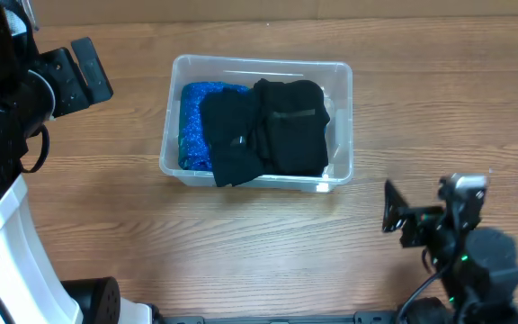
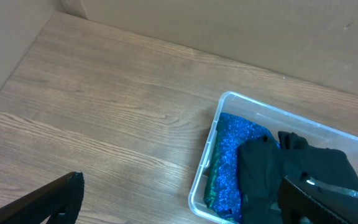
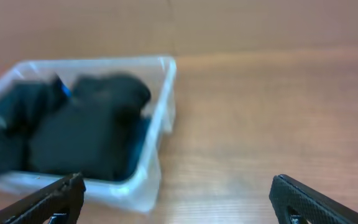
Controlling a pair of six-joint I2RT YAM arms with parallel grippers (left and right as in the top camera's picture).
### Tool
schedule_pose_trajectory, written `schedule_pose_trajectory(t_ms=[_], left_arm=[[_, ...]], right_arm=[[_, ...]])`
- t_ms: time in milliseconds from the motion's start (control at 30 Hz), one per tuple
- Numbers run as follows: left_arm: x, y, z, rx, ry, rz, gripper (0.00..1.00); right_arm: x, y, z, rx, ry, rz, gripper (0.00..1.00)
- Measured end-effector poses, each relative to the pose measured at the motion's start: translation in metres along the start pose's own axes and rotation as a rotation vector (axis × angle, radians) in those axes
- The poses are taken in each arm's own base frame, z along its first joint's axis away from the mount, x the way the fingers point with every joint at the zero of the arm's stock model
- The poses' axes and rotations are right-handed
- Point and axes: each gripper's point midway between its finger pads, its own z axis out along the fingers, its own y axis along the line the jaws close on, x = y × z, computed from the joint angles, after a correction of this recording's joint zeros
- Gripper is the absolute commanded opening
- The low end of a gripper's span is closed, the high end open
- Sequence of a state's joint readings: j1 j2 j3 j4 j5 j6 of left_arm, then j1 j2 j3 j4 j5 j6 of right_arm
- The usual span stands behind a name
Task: Pack container
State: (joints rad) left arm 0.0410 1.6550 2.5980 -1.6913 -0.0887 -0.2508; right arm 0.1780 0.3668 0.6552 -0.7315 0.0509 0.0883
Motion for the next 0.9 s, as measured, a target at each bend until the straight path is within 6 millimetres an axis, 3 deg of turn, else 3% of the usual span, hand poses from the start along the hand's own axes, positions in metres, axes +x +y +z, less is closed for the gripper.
schedule_pose_trajectory(t_ms=[133,267,767,900], left_arm=[[0.0,0.0,0.0,0.0,0.0,0.0,1.0],[0.0,0.0,0.0,0.0,0.0,0.0,1.0],[0.0,0.0,0.0,-0.001,-0.001,0.0,1.0],[0.0,0.0,0.0,0.0,0.0,0.0,1.0]], right_arm=[[0.039,-0.006,0.007,-0.001,0.015,0.002,1.0],[0.063,-0.008,0.012,-0.01,0.025,0.0,1.0],[0.137,-0.019,0.04,0.005,0.113,0.001,1.0],[0.136,-0.019,0.04,0.001,0.108,0.001,1.0]])
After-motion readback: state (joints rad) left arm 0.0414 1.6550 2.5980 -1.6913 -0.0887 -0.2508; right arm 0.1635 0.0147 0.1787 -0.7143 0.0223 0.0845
